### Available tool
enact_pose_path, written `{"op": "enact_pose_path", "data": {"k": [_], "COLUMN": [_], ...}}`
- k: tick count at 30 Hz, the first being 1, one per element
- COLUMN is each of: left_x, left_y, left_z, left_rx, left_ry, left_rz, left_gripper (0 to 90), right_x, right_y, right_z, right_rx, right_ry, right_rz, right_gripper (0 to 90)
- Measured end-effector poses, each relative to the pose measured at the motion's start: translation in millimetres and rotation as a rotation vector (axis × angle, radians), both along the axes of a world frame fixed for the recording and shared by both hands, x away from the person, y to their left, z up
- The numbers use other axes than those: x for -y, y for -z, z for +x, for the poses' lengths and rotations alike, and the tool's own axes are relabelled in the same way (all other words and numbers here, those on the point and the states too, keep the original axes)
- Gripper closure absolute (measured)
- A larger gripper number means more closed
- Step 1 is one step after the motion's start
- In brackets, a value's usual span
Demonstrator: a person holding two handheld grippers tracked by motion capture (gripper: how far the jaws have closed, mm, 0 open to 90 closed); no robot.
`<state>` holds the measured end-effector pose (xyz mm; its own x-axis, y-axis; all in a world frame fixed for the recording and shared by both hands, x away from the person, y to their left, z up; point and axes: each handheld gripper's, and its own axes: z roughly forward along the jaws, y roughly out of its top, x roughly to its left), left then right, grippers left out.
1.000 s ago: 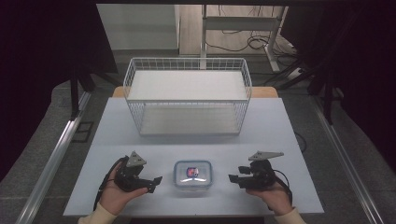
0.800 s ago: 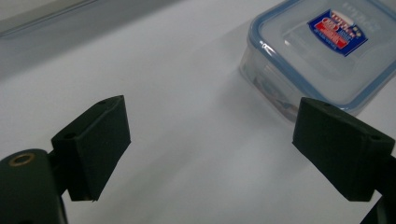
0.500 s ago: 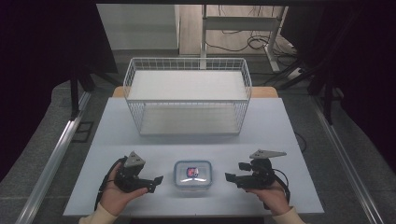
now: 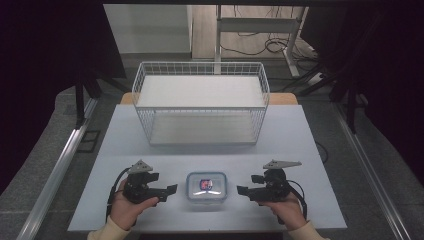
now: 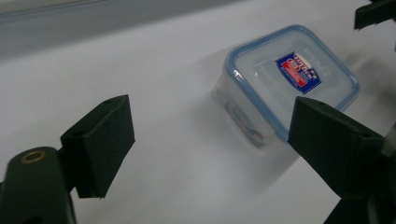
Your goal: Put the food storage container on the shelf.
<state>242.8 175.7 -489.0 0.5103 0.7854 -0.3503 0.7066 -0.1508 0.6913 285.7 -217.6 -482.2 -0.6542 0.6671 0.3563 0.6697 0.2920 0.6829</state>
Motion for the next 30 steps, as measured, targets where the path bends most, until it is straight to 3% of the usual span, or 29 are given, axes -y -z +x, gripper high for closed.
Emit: {"op": "enact_pose_path", "data": {"k": [5,9,11,13,19,20,21,26,30], "left_x": [-2.2,3.0,6.4,7.3,9.2,10.9,10.9,22.3,26.1], "left_y": [4.0,5.9,7.6,8.7,13.3,16.7,16.7,27.9,30.9], "left_z": [6.9,11.7,14.7,16.5,19.5,22.4,22.4,32.2,33.7], "left_rx": [-0.062,-0.088,-0.112,-0.124,-0.145,-0.163,-0.163,-0.232,-0.251], "left_ry": [-0.004,0.009,0.017,0.024,0.017,0.008,0.008,0.049,0.062], "left_rz": [-0.081,-0.102,-0.145,-0.160,-0.146,-0.172,-0.172,-0.222,-0.245], "left_gripper": [18.0,18.6,19.3,20.4,20.3,19.9,20.1,20.5,21.5], "right_x": [-6.1,-13.1,-17.7,-21.6,-30.5,-34.3,-34.3,-45.1,-50.3], "right_y": [2.9,5.6,6.5,7.4,11.3,13.1,13.1,21.8,25.6], "right_z": [2.6,4.7,4.9,5.3,8.7,10.1,10.1,13.0,14.4], "right_rx": [-0.025,-0.045,-0.052,-0.064,-0.095,-0.110,-0.110,-0.152,-0.181], "right_ry": [-0.010,-0.020,-0.026,-0.035,-0.040,-0.041,-0.041,-0.047,-0.047], "right_rz": [0.015,0.026,0.024,0.031,0.041,0.042,0.042,0.051,0.071], "right_gripper": [19.6,19.7,19.7,19.6,19.4,19.4,19.4,19.4,19.4]}}
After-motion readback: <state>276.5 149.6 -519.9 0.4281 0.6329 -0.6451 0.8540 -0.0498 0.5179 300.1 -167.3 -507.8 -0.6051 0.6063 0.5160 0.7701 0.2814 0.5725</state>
